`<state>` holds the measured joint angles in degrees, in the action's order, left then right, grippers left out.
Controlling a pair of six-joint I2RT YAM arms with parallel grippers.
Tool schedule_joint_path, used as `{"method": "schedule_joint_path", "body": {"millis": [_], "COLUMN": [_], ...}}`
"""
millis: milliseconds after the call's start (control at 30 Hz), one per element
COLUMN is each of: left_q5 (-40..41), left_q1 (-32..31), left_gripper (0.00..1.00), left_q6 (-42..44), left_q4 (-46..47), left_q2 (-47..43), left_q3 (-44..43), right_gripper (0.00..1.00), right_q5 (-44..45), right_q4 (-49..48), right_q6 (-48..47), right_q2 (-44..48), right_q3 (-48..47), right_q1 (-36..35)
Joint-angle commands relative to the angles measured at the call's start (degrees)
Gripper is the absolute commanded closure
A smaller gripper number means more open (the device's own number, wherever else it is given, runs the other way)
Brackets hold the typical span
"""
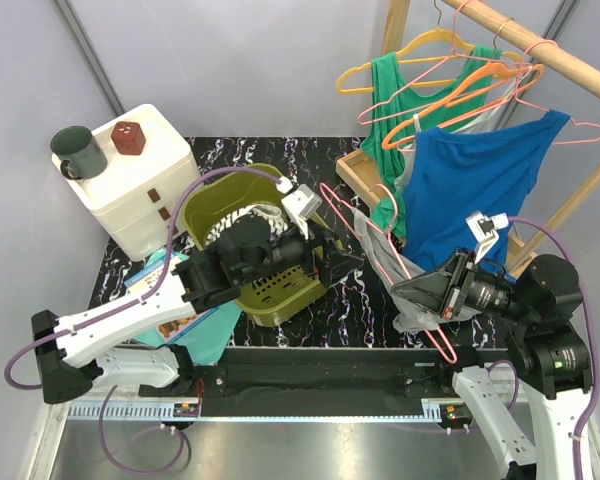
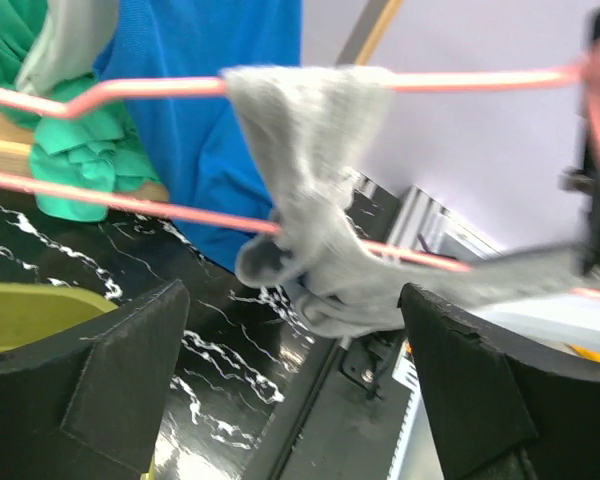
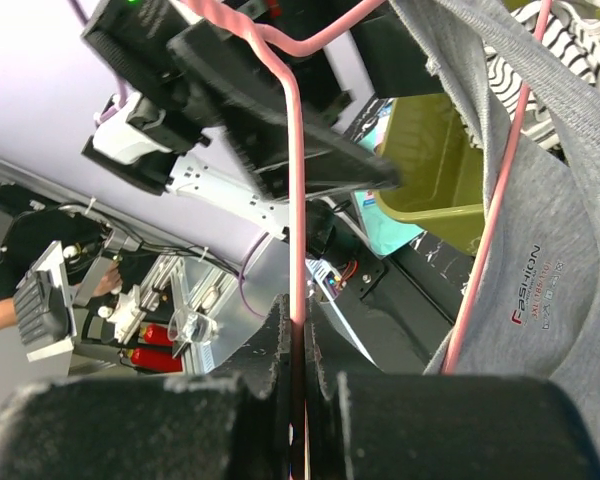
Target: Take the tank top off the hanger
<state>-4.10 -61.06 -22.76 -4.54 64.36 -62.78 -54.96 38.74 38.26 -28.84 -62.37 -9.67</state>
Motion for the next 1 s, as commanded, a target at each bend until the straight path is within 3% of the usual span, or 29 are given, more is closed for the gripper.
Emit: {"method": "schedule_joint_path", "body": {"millis": [0,300,433,533,567,767,967], "left_q5": [3.4,0.5,2.2,4.0,5.7,13.8,12.5], "left_q1": [-0.3,-0.3,-0.3,-0.2,-0.1,2.3,10.8], "left_gripper": [0.16,0.28,0.66,0.85,1.00,1.00,1.00], "left_q6": [1.7,0.7,2.5,4.2,4.9,7.3,5.1], "left_q4": [6.0,9.7,6.0,3.1,2.5,-2.8,-4.8], "left_q2": [2.4,4.4,5.8,6.0,5.9,4.6,4.5], "left_q3": [-4.6,-5.3,-8.5,-10.4,-11.2,-14.3,-15.4], "right_gripper": [1.00,1.00,1.00,1.00,1.00,1.00,1.00], "right_q5": [-3.0,-3.8,-4.3,-4.6,-5.0,-6.3,-9.0], "right_q4": [-4.4,-4.4,-4.2,-3.9,-3.8,-1.2,1.2], "right_q6": [1.5,3.0,3.7,4.6,5.2,4.5,4.1], "right_q2": [1.9,3.8,4.9,6.4,6.9,10.0,12.6], "right_q3": [0.3,2.8,2.5,2.9,3.3,3.7,2.5], "right_q1": [0.2,0.2,0.2,0.2,0.2,0.2,0.2]}}
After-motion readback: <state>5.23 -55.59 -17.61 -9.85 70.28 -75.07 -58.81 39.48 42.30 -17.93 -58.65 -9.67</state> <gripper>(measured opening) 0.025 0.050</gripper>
